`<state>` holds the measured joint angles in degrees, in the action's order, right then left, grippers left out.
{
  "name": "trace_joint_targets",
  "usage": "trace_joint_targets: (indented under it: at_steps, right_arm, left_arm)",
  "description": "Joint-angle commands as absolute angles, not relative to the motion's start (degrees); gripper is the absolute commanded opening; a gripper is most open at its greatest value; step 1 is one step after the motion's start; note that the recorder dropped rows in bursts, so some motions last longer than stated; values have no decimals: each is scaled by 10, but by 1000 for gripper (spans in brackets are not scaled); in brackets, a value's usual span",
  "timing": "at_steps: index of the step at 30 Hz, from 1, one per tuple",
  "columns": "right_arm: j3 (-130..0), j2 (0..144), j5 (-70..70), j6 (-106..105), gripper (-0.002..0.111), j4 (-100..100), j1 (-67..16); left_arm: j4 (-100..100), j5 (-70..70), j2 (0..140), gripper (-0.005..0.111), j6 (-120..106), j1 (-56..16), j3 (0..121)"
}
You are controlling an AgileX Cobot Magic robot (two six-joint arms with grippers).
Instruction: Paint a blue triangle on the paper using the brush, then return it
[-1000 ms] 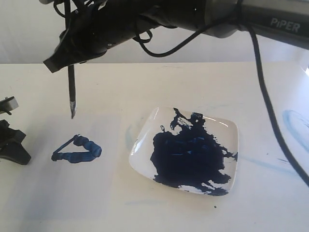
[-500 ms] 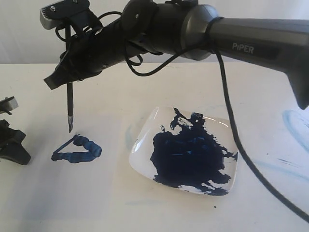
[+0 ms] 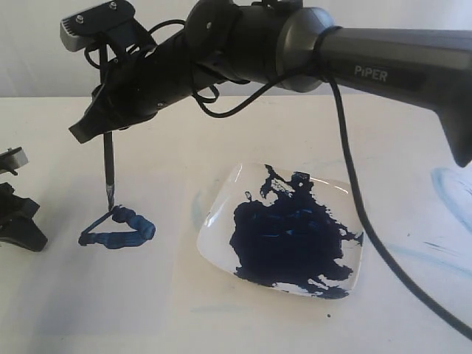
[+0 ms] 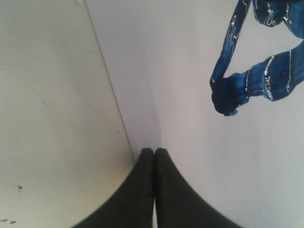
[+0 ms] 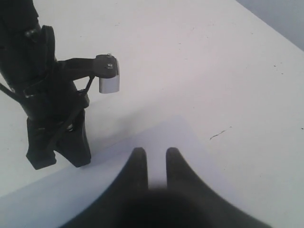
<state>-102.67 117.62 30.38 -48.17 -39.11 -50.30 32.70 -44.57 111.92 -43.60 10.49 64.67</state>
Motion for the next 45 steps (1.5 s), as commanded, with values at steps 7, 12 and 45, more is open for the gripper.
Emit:
trace_joint_targets:
  at_steps: [7,12,45]
  right_arm:
    - [-1025,1192,321,-489,0,-377,-496]
    - [-1025,1184,329,-473,0,-334,-496]
    - [-1025,1122,462,-387,0,-227,-496]
  left_arm:
    - [333,-456,1113,0,-436,106,648]
    - [333,-455,1113,0,-436,106,648]
    - [333,-457,1113,0,-436,106,648]
